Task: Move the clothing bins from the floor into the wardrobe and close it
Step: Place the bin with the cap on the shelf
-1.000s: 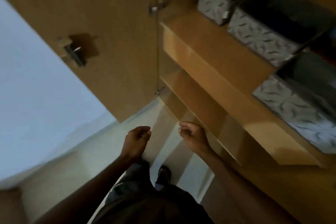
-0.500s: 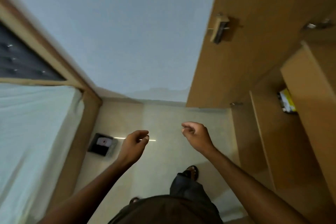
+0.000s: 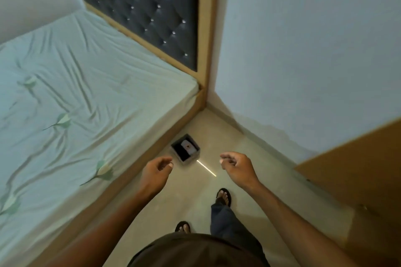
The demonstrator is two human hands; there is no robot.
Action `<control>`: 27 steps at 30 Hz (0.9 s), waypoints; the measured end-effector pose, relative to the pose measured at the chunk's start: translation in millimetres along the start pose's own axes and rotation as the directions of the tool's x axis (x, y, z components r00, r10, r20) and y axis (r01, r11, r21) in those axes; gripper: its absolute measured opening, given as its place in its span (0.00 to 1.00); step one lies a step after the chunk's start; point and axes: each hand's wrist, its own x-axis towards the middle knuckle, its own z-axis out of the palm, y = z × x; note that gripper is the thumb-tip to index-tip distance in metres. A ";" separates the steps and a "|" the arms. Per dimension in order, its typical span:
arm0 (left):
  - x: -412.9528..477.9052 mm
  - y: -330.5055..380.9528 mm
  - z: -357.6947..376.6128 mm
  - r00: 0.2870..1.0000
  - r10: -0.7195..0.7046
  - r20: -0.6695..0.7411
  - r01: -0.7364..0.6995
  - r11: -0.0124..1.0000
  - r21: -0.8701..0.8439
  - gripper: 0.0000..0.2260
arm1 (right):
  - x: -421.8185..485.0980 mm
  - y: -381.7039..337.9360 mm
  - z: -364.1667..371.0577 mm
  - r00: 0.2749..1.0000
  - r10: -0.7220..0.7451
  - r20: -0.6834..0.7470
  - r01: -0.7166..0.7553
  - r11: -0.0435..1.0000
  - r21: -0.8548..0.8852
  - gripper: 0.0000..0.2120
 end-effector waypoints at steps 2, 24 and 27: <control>15.3 -8.8 -11.5 0.998 -0.048 -0.046 0.046 0.998 -0.042 0.10 | 26.7 -16.1 15.0 0.998 -0.019 0.057 0.020 0.999 -0.026 0.11; 371.3 -169.0 104.1 0.851 -0.474 0.226 0.353 0.834 0.423 0.17 | 413.5 136.2 182.4 0.884 0.348 0.312 -0.302 0.935 -0.189 0.13; 423.6 -229.3 147.0 0.836 -0.491 0.246 0.342 0.816 0.467 0.20 | 451.3 205.6 222.9 0.862 0.414 0.291 -0.372 0.909 -0.189 0.13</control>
